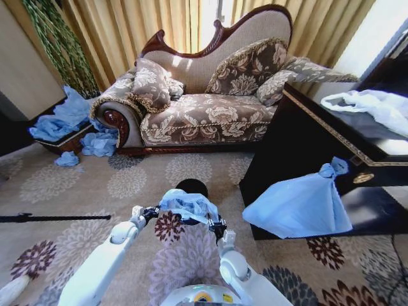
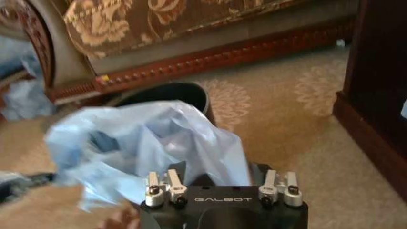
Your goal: Place a garbage bag over the trash bin.
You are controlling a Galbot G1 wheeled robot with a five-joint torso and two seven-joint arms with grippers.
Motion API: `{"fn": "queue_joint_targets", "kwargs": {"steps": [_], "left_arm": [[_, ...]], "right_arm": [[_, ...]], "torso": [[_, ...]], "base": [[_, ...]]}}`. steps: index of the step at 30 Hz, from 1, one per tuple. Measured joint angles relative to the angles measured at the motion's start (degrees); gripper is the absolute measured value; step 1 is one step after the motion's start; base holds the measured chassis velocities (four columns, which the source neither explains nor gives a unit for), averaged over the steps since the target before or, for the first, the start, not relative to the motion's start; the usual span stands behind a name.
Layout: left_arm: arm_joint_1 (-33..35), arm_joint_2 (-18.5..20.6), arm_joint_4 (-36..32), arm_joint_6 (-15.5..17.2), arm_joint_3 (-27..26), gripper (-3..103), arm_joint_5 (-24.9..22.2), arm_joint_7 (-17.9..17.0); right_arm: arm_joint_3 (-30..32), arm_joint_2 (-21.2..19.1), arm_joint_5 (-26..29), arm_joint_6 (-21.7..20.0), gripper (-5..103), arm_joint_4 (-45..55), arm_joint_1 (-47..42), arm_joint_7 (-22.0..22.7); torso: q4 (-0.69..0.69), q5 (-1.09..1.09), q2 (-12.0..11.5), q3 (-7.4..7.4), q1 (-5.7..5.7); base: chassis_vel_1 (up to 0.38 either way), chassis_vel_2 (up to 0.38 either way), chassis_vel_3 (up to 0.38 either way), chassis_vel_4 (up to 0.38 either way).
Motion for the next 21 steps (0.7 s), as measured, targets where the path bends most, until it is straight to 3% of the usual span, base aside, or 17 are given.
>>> {"fn": "queue_joint_targets", "kwargs": {"steps": [2, 3, 4, 5, 7, 8, 15, 21], "left_arm": [[0.0, 0.0, -0.1, 0.0, 0.0, 0, 0.0, 0.0], [0.0, -0.1, -0.1, -0.1, 0.0, 0, 0.0, 0.0], [0.0, -0.2, -0.3, -0.1, 0.0, 0, 0.0, 0.0], [0.1, -0.4, -0.4, -0.1, 0.0, 0, 0.0, 0.0], [0.2, -0.5, -0.4, -0.2, 0.0, 0, 0.0, 0.0], [0.3, -0.5, -0.4, -0.2, 0.0, 0, 0.0, 0.0], [0.3, -0.7, -0.5, -0.2, 0.0, 0, 0.0, -0.1], [0.2, -0.7, -0.6, -0.2, 0.0, 0, 0.1, -0.2]], "right_arm": [[-0.1, 0.1, 2.1, -0.8, 63, 1.9, -0.4, 0.9], [-0.3, 0.2, 3.4, -1.2, 74, 2.7, -0.5, 1.4], [-0.5, 0.4, 5.0, -1.5, 74, 3.5, -0.6, 2.1], [-0.8, 0.7, 7.1, -2.1, 85, 4.4, -0.7, 3.0], [-0.9, 1.0, 8.1, -2.4, 85, 4.9, -0.8, 3.7], [-1.1, 1.1, 7.9, -2.4, 95, 5.0, -0.9, 3.8], [-4.0, -0.3, -1.1, -1.4, 100, 6.2, -1.6, -0.8], [-7.1, 0.5, -7.9, 2.1, 100, -1.0, 2.6, -4.3]], "torso": [[0.00, 0.00, 0.0, 0.00, 0.00], [0.00, 0.00, 0.0, 0.00, 0.00], [0.00, 0.00, 0.0, 0.00, 0.00], [0.00, 0.00, 0.0, 0.00, 0.00], [0.01, 0.00, 0.0, 0.00, 0.00], [0.01, 0.00, 0.0, 0.00, 0.00], [0.00, 0.00, 0.0, 0.00, 0.00], [0.00, 0.00, 0.0, 0.00, 0.00]], "base": [[0.000, 0.000, 0.000, 0.000], [0.000, 0.000, 0.000, 0.000], [0.000, 0.000, 0.000, 0.000], [0.000, 0.000, 0.000, 0.000], [0.000, 0.000, 0.000, 0.000], [0.000, 0.000, 0.000, 0.000], [0.000, 0.000, 0.000, 0.000], [0.000, 0.000, 0.000, 0.000]]}}
